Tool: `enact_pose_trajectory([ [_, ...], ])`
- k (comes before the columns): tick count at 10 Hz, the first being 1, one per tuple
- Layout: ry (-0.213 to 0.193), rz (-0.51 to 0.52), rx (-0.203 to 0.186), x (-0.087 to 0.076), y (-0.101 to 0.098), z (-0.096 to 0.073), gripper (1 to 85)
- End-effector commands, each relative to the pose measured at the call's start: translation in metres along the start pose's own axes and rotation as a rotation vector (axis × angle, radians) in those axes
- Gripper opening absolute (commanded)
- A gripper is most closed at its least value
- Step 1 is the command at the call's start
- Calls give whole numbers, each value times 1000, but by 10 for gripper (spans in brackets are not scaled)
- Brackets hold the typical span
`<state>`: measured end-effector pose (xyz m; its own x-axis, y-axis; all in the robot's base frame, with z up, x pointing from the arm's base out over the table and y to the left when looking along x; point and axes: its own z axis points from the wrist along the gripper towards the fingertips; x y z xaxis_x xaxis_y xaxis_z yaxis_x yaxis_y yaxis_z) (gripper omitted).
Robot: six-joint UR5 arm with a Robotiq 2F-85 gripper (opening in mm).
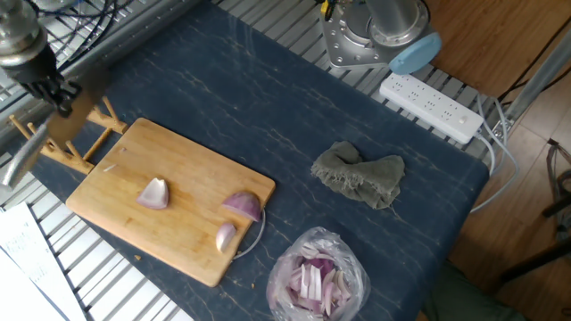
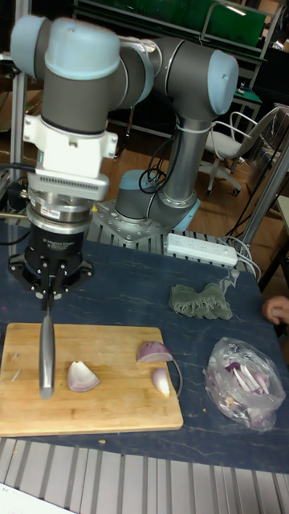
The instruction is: Chop the onions
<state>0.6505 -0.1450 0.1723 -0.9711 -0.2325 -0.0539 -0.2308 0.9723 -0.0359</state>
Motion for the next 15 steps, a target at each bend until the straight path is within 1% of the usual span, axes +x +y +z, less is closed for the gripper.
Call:
enact_pose_trajectory([
  [1,-57,-65,-48,-27,12,9,10],
  [2,-36,-130,-62,-21,16,10,10],
  [3,-4,-111,-99,-13,28,10,10],
  [4,30,-101,-77,-5,22,11,10],
  [5,52,-77,-80,-1,22,13,10],
  [6,67,-51,-116,2,29,12,10],
  [7,61,-20,-129,-1,30,13,10],
  [8,43,-19,-77,-7,12,18,10],
  [9,27,2,-71,-12,7,21,10],
  [10,24,41,-92,-15,14,21,10],
  [11,21,58,-80,-16,13,21,10],
  [12,18,89,-85,-17,16,20,10],
  [14,5,159,-77,-21,14,20,10],
  [15,-5,164,-63,-23,10,20,10],
])
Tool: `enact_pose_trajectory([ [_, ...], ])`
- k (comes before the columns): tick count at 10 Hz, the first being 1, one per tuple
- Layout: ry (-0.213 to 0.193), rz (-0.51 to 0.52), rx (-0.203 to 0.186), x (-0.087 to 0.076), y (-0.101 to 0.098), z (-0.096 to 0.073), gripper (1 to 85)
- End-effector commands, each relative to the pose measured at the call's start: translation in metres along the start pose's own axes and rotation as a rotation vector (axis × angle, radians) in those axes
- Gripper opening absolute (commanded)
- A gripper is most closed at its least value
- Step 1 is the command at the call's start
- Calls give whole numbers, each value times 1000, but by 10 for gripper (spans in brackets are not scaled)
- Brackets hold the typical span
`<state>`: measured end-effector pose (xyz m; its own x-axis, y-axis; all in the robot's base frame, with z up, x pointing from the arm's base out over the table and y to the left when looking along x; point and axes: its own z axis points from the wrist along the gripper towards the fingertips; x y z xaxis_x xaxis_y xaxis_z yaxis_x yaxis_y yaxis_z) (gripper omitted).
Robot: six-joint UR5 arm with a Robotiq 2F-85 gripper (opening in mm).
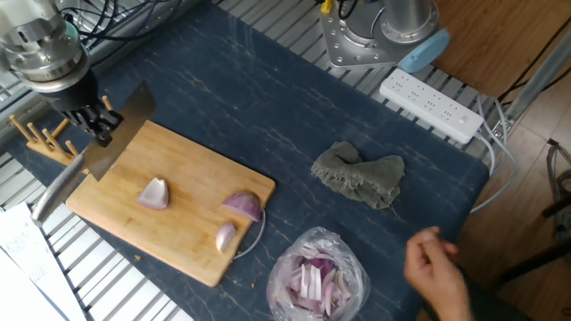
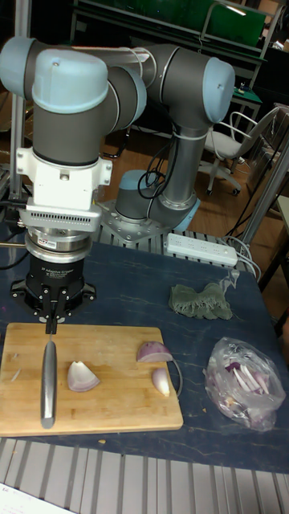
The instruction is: Chop the onions
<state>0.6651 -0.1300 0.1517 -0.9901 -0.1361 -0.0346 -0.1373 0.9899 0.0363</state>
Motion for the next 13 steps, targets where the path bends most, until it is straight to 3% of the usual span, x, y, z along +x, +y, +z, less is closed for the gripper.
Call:
enact_pose_trajectory([
  [1,-28,38,2,-7,-1,-1,10],
  [4,-38,-53,-20,-10,5,-1,10],
  [6,-24,-83,8,-7,-2,-1,10],
  [8,22,-130,1,5,19,4,10],
  [10,47,-107,-39,13,47,4,10],
  [13,78,-126,-9,16,62,3,10],
])
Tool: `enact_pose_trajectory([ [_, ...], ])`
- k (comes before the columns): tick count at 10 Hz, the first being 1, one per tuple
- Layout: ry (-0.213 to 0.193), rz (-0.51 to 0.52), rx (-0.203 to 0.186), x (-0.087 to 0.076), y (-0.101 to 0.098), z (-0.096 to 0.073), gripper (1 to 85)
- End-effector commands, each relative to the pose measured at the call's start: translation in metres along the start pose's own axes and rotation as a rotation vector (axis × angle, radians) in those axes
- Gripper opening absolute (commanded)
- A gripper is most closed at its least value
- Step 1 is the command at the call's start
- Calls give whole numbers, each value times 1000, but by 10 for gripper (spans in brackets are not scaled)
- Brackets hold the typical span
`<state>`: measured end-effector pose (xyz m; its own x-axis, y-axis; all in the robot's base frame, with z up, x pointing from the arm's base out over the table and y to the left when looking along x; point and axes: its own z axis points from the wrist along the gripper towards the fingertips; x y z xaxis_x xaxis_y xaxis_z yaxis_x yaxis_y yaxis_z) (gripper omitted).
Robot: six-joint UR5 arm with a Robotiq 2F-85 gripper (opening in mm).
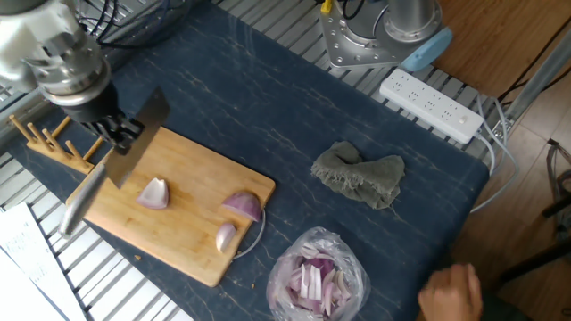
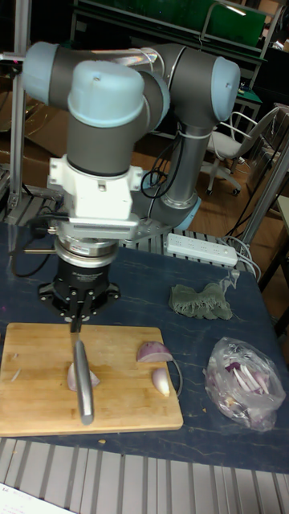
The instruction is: Chop the onions
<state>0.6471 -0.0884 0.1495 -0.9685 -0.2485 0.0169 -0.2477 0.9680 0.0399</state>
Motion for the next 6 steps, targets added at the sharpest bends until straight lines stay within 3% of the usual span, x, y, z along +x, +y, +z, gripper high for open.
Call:
enact_pose_trajectory([
  [1,31,-26,0,2,17,6,10],
  [5,4,-78,14,-9,8,23,10],
  [6,0,-99,32,-10,4,25,10],
])
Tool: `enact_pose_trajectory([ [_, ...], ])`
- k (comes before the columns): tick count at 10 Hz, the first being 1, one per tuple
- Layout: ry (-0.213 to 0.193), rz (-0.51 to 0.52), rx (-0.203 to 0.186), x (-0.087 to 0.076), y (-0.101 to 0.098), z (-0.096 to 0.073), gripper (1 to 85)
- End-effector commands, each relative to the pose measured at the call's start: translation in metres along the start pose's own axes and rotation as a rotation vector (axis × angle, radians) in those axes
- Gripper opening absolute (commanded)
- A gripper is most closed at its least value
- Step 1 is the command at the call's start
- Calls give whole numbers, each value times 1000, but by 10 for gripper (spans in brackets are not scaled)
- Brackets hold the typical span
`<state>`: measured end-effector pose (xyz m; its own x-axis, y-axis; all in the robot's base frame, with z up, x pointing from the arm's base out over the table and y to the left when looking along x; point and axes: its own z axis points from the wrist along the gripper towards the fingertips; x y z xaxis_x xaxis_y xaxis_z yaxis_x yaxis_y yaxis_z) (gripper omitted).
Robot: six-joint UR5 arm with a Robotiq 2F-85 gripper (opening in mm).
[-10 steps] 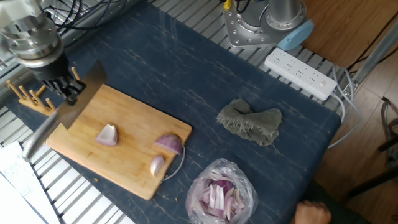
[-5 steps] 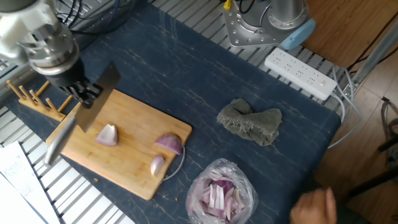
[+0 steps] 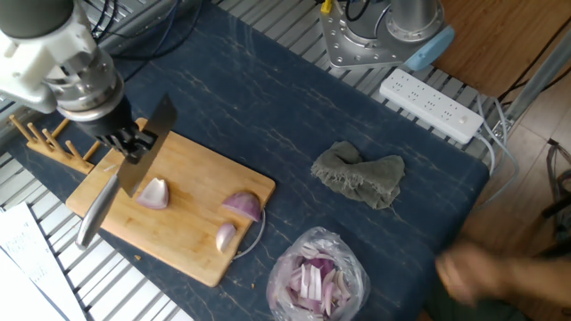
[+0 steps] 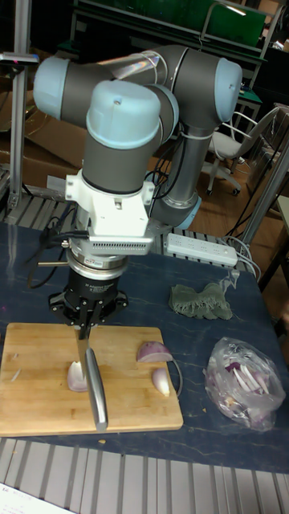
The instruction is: Chop the onions
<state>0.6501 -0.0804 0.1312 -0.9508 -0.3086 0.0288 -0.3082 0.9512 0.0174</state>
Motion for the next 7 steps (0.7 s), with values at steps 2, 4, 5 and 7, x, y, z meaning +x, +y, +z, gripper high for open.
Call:
enact_pose_trajectory([
  [2,-15,-47,26,-7,-10,10,10],
  [4,-23,-51,13,-13,-9,15,10],
  [5,-26,-51,10,-14,-7,17,10],
  [7,-26,-51,4,-15,-4,18,10],
])
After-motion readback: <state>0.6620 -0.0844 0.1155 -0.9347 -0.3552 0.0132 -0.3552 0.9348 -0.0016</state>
